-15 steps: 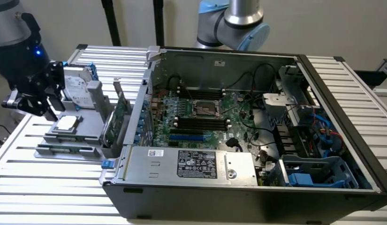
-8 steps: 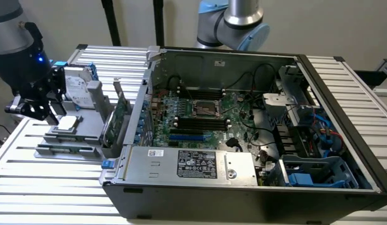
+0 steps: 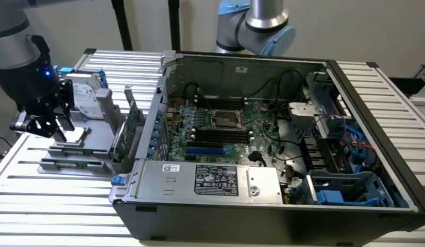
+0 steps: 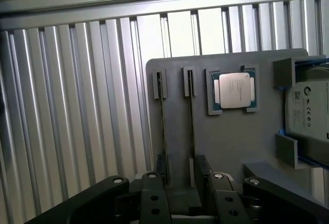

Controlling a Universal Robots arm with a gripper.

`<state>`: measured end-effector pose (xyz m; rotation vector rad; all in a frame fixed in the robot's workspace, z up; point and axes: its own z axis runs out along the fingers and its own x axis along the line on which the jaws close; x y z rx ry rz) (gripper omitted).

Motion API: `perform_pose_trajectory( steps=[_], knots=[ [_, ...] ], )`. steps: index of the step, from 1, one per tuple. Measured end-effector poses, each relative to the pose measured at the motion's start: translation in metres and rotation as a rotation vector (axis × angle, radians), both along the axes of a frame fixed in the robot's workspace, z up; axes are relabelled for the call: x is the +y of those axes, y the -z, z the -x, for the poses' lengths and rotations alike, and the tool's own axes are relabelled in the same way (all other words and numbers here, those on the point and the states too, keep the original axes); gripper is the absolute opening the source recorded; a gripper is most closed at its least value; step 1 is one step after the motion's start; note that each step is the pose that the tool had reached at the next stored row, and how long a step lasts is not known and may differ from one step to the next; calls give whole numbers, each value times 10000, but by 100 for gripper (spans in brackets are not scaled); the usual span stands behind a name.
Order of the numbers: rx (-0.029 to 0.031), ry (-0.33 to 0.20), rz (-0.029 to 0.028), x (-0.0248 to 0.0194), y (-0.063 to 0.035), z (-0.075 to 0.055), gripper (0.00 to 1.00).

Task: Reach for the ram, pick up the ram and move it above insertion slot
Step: 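Pick up the ram and move it above insertion slot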

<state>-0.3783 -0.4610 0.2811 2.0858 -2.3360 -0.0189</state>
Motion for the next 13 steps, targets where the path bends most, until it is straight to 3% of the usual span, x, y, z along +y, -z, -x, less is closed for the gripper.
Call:
perform_pose_trajectory(
  steps=[13],
  knots=[
    [0, 0, 0, -37, 238, 7, 37]
  ],
)
